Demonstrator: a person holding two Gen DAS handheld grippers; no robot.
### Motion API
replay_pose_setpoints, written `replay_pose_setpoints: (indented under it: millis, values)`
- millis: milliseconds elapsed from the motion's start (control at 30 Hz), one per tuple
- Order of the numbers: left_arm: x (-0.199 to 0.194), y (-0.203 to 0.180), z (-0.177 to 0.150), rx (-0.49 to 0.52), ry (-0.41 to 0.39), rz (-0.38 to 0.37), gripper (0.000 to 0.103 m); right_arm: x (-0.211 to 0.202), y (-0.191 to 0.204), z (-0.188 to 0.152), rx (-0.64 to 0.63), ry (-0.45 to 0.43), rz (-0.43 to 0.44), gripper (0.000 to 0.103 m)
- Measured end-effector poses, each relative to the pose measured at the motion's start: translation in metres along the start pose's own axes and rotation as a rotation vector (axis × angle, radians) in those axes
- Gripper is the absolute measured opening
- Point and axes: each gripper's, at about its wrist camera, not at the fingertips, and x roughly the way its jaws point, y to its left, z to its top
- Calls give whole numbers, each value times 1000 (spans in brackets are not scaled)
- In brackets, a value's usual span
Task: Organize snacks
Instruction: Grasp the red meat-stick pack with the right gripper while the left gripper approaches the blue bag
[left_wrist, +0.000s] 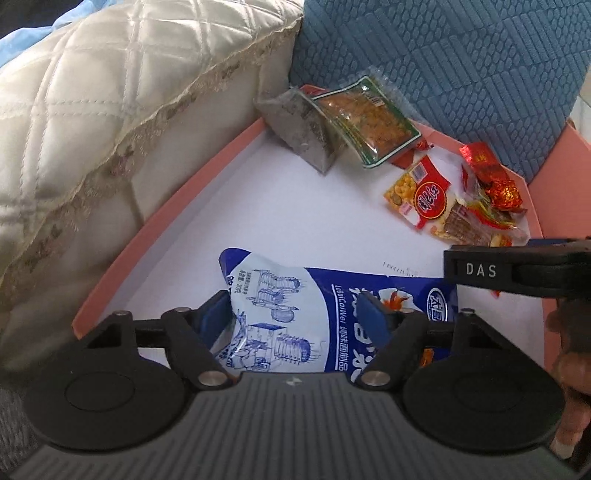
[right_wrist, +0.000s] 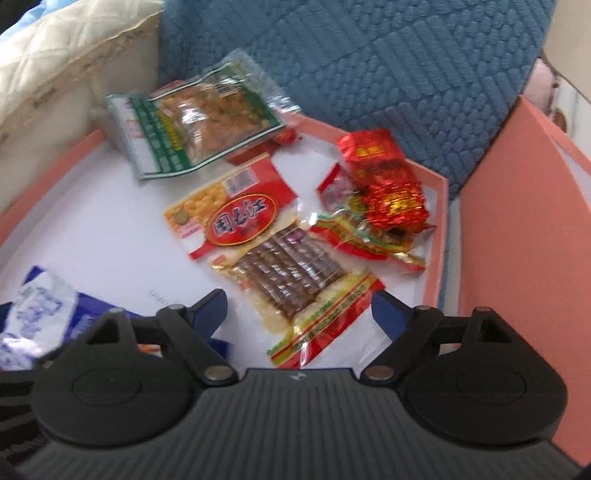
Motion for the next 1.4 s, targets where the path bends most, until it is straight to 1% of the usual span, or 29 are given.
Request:
replay_pose_setpoints:
  millis: [67, 133, 200, 267, 333, 433, 467, 567, 633, 700, 867, 1033, 1067, 1100, 1133, 1167, 1200, 1267, 1400]
  values:
    - [-1, 0, 2, 6, -2, -10, 73, 0, 2, 2, -26, -21, -77, 86]
    - [-1, -1, 3, 12, -3, -20, 69, 0, 0, 5, -25, -33, -97, 85]
    - [-1, -2, 4, 16, -5, -24, 67, 0, -2, 7, -18, -40, -92, 82]
    - [0, -2, 6, 7, -11, -23, 57, -1, -1, 8, -30, -49, -89, 80]
    - [2, -1, 11, -12, -8, -30, 53, -2, 0, 8, -34, -56, -84, 77]
    - [2, 0, 14, -29, -6, -46, 44, -5, 0, 11, -36, -79, -81, 75]
    - [3, 0, 14, -28, -9, -48, 38, -5, 0, 13, -37, -89, -83, 75]
    - [9, -2, 20, -27, -5, -71, 33, -6, -4, 18, -21, -115, -84, 72]
    - [16, -5, 27, -26, 0, -93, 32, -8, -9, 21, 4, -125, -74, 71]
    - [23, -9, 35, -19, 0, -104, 31, -9, -11, 23, 15, -135, -55, 64]
    - [41, -14, 54, -26, 11, -143, 28, -5, -10, 27, 2, -136, -18, 52]
    - [55, -19, 69, -35, 24, -176, 27, -2, -15, 38, 21, -154, -7, 51]
    - [56, -20, 70, -33, 24, -182, 27, -2, -16, 41, 27, -158, -2, 48]
    - [57, -23, 73, -25, 26, -188, 27, -2, -17, 43, 31, -162, 4, 43]
    - [59, -24, 75, -23, 31, -192, 27, -2, -18, 46, 36, -166, 9, 40]
    - [61, -24, 76, -26, 44, -202, 27, -2, -19, 48, 37, -170, 12, 34]
    - [64, -23, 77, -33, 57, -214, 27, -1, -20, 51, 37, -173, 15, 31]
    - [68, -22, 75, -44, 68, -226, 27, 1, -22, 56, 27, -174, 11, 31]
    - [71, -24, 71, -21, 75, -237, 27, 9, -19, 60, -12, -161, 9, 31]
